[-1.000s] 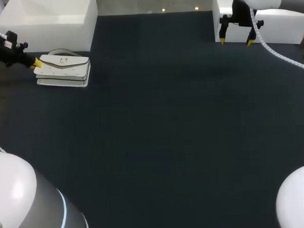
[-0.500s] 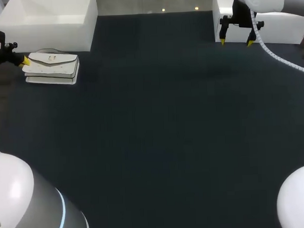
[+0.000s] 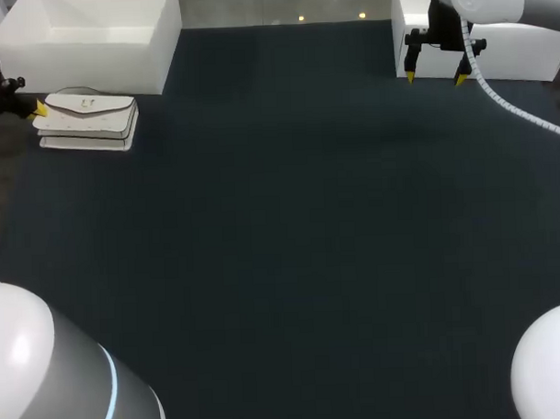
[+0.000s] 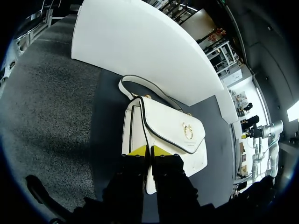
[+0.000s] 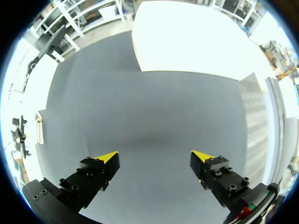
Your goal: Pick up the bag, open it, inspect its contents, close it, and place it on the opposite side
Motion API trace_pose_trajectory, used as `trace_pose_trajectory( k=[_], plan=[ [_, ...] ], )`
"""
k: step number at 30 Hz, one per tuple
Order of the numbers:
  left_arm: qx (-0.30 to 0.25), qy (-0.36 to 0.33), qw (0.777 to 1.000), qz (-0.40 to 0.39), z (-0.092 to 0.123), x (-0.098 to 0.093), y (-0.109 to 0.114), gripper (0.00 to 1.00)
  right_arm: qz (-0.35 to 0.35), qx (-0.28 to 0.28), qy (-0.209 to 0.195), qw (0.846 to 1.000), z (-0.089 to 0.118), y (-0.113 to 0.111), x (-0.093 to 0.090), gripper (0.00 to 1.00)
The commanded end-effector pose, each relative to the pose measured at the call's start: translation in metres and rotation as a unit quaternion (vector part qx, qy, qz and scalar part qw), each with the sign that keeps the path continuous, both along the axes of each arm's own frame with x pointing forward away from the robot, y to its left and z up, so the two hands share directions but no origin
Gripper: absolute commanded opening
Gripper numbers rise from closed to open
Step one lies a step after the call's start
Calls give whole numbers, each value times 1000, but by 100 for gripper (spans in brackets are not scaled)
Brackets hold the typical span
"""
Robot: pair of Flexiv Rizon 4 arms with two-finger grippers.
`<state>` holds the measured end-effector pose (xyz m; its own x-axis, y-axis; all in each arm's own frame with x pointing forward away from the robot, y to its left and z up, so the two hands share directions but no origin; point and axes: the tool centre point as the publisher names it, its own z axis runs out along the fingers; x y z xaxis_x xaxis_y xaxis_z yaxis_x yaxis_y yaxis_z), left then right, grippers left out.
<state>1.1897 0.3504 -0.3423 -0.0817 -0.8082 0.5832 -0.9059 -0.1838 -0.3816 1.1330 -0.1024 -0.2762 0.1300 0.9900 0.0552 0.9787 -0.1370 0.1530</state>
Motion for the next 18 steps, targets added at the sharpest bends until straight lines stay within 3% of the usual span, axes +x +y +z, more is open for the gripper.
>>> trace_pose_trajectory(
  k=[1, 10, 18],
  plan=[
    [-65, 131, 978, -146, -5, 5, 6, 0, -1, -1, 0, 1000, 0, 1, 0, 100],
    [-62, 131, 978, -152, -5, -12, 9, 0, -1, -1, 0, 1000, 0, 1, 0, 100],
    [-63, 133, 979, -141, 0, -16, 19, 0, -1, -1, 0, 1000, 0, 1, 0, 100]
  ],
)
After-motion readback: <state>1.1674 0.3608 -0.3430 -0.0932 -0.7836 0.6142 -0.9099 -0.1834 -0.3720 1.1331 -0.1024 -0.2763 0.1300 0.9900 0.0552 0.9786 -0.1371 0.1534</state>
